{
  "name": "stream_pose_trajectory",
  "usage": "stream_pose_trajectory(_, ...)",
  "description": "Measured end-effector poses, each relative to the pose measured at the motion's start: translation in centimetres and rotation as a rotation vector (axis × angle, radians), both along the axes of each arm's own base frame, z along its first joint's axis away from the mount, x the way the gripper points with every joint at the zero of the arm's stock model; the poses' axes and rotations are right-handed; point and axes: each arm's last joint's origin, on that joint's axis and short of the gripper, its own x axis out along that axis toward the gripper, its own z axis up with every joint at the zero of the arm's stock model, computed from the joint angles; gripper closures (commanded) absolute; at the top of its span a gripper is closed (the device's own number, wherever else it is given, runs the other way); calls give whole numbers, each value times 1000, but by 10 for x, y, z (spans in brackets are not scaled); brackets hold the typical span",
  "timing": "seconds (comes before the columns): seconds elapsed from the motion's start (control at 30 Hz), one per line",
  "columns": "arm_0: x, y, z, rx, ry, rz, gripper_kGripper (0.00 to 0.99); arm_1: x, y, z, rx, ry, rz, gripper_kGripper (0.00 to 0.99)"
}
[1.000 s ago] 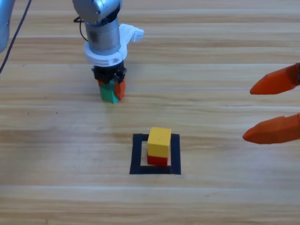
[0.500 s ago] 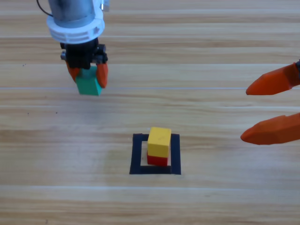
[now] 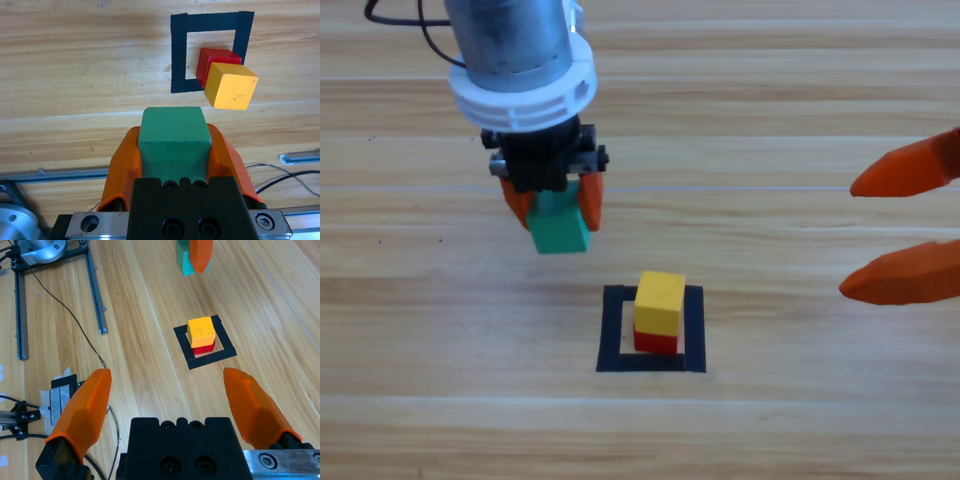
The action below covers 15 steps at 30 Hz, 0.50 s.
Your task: Stack the blocks in the rectangular block: red at the bottom, yellow in the middle, green on top
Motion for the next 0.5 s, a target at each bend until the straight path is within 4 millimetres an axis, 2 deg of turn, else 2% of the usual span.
stream_pose_trajectory(0.23,-10,-13,2,-11,-1,35,990,-1,-1,-2,-5,4,-1,1)
stream_pose_trajectory(0.37,-10,-27,5,-35,-22,17,990,-1,-1,-4,-9,9,-1,1)
stream_pose_trajectory(0.5,-12,-42,-8,-18,-9,-28,990,-1,-1,-4,-9,9,-1,1)
